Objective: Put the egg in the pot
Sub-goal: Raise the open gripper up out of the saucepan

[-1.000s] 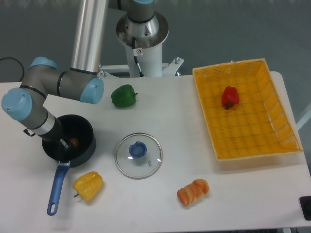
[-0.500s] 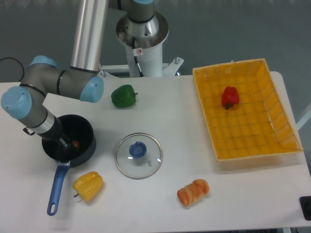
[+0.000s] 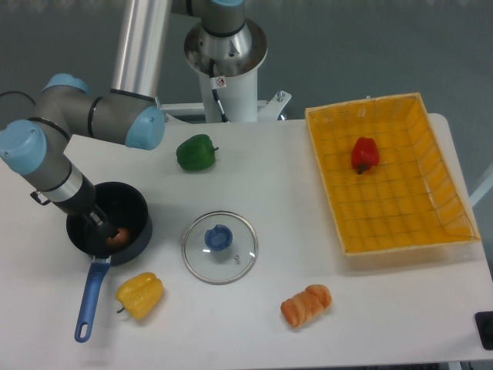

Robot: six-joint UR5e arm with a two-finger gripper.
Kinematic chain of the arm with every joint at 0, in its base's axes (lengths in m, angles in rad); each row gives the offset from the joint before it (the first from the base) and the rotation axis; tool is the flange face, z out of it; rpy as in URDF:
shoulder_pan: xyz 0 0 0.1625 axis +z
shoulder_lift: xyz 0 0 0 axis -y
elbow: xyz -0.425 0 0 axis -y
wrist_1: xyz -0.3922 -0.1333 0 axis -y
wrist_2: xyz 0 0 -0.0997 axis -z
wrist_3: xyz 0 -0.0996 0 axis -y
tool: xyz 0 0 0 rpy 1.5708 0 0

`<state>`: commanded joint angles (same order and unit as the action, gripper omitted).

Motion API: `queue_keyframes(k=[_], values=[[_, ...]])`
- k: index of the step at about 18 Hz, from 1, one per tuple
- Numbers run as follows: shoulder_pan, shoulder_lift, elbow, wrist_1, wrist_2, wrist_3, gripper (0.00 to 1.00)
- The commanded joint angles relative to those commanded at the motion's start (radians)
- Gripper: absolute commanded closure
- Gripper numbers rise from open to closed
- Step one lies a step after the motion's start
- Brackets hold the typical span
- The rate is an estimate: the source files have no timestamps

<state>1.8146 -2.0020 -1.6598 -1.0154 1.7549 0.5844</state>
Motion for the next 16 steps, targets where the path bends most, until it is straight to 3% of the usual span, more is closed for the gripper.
queue_keyframes(k=[5,10,16], values=[[0.034,0.069,-0.002,-0.057,-0.006,0.038,0.36],[0.110,0.115,-0.002,-0.069,-0.009,0.087,0.36],[0.270,0.199,0.000,-0.156,-0.011,0.294,0.21]])
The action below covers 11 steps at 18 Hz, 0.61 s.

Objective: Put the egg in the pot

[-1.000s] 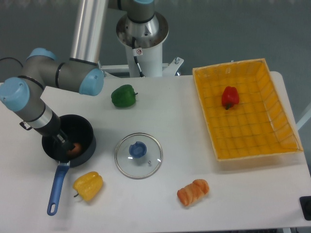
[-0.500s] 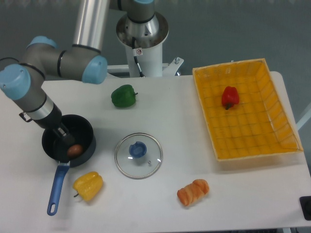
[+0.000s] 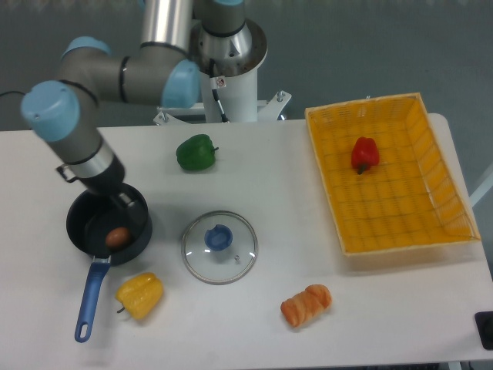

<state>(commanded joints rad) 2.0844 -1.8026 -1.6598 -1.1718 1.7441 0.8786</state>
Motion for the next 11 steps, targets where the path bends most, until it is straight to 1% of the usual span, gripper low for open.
queue_keyframes(k=[1,3,4,6,8,11], values=[[0.035,0.014,0.000,-0.008,-0.006,0.038,0.19],[0.100,0.032,0.000,-0.015,-0.029,0.114,0.12],[0.132,0.035,0.000,-0.019,-0.031,0.152,0.07],[0.189,0.037,0.006,-0.019,-0.037,0.224,0.01],[0.247,0.037,0.014,-0.017,-0.043,0.287,0.00],[0.336,0.035,0.023,-0.019,-0.095,0.393,0.00]])
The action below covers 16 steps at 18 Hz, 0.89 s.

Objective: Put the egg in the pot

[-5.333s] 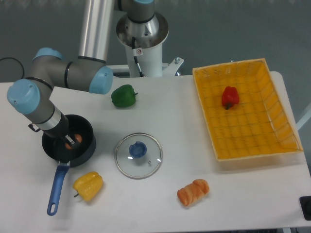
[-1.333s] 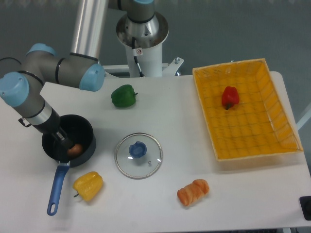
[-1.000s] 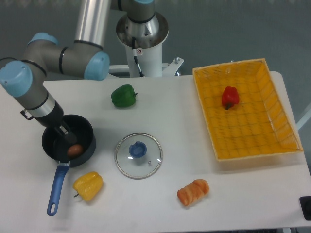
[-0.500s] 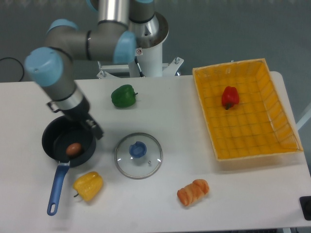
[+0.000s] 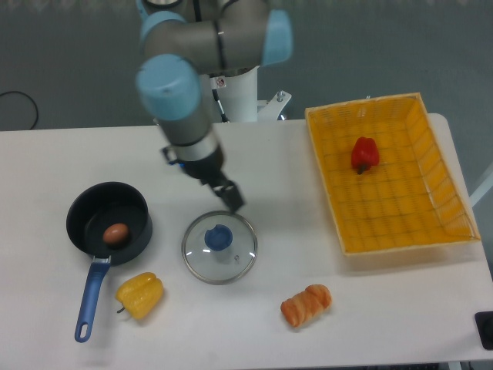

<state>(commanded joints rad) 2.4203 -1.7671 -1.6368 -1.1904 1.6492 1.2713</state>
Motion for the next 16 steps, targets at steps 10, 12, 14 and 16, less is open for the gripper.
queue_keyframes(k=[10,12,14,16], values=[[0.184,-0.069,0.046,-0.032,-0.051,0.354,0.00],[0.191,-0.103,0.055,-0.034,-0.045,0.362,0.00],[0.191,-0.113,0.057,-0.029,-0.049,0.361,0.00],[0.197,-0.136,0.060,-0.023,-0.052,0.368,0.00]])
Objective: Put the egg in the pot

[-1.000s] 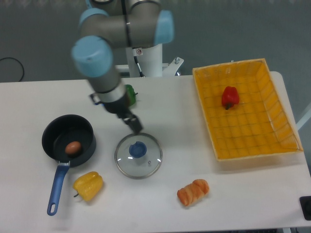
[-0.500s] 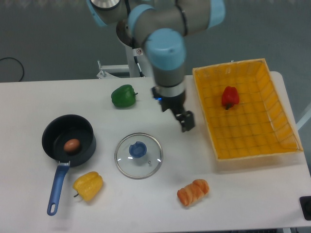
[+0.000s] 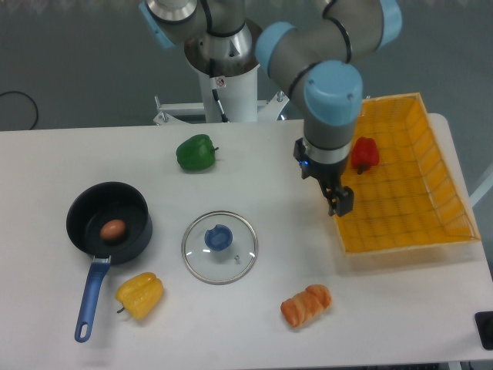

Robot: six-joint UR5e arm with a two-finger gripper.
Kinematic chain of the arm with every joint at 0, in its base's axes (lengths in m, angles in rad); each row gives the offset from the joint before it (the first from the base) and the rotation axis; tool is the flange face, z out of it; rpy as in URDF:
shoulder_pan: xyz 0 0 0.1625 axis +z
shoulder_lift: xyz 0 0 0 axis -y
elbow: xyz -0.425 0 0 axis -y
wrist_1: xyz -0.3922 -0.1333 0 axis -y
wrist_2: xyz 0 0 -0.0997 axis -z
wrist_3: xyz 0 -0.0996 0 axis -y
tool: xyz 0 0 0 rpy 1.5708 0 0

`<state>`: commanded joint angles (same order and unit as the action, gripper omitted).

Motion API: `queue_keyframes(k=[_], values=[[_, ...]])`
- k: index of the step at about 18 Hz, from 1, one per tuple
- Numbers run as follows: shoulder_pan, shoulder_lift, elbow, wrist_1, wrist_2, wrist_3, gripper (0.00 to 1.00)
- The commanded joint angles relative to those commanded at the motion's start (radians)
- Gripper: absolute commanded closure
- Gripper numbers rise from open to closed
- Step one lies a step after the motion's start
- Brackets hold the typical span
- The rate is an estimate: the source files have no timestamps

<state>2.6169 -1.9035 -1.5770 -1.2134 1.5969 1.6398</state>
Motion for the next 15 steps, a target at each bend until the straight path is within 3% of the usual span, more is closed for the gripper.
queue_keyframes(k=[4,15], values=[[-0.001,-0.026,0.009,0.020,-0.006,0.095,0.00],[-0.001,-0.032,-0.001,0.032,-0.006,0.095,0.00]])
